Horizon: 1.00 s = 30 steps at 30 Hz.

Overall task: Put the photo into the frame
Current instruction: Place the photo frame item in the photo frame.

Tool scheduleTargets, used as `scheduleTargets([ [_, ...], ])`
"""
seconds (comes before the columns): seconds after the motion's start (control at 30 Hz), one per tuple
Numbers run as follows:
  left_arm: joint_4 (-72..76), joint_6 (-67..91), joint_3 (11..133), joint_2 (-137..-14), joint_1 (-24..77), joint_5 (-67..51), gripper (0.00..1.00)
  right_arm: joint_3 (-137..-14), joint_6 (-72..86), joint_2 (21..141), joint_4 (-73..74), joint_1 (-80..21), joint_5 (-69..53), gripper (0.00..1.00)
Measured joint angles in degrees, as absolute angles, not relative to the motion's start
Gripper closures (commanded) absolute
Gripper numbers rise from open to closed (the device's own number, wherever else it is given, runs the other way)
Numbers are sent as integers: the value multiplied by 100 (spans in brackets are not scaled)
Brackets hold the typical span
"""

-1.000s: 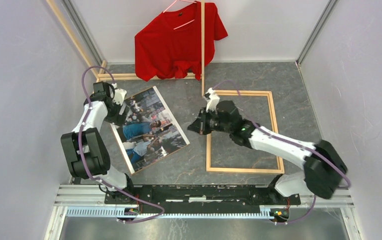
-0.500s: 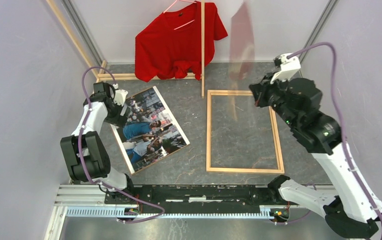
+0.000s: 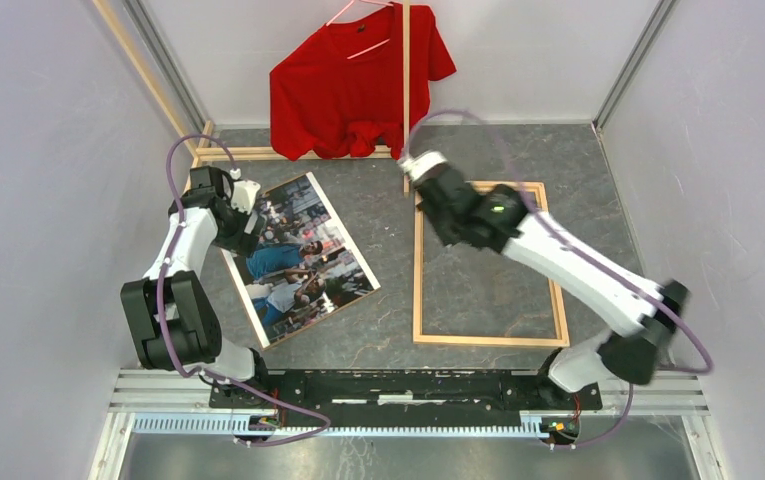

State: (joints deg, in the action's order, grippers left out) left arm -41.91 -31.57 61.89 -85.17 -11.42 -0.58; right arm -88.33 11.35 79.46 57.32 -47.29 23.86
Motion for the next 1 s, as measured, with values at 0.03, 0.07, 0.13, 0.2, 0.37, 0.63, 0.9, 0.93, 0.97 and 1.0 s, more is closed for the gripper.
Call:
scheduleTargets([
  [0.03, -4193, -3157, 6176, -8510, -1142, -60, 0, -8864, 1133, 8287, 5824, -4958, 2471, 100],
  [0.07, -4195, -3157, 6171, -8506, -1142, -58, 0, -8936, 1127, 8597, 5922, -5155, 2541, 100],
  [0.13, -4195, -3157, 6165, -8497, -1138, -60, 0, -9155, 1127, 9181, 6062, -5500, 2650, 100],
  [0.2, -4195, -3157, 6163, -8490, -1138, -58, 0, -9378, 1131, 9651, 6123, -5774, 2711, 100],
  [0.37, -4195, -3157, 6163, -8471, -1129, -58, 0, -9463, 1253, 10235, 5931, -6125, 2639, 100],
  [0.63, -4191, -3157, 6121, -8468, -1033, -58, 0, -8399, 1874, 10193, 4969, -6145, 2464, 58],
  [0.9, -4189, -3155, 6053, -8466, -768, -58, 0, -6879, 2486, 9459, 4001, -6139, 1785, 18],
  [0.93, -4189, -3153, 6047, -8466, -738, -56, 0, -6882, 2484, 9417, 3889, -6128, 1706, 14],
  [0.97, -4176, -3146, 6027, -8466, -690, -51, 0, -6893, 2473, 9365, 3765, -6090, 1599, 11],
  [1.0, -4165, -3131, 5996, -8466, -631, -40, 0, -6901, 2480, 9327, 3693, -6069, 1511, 9],
])
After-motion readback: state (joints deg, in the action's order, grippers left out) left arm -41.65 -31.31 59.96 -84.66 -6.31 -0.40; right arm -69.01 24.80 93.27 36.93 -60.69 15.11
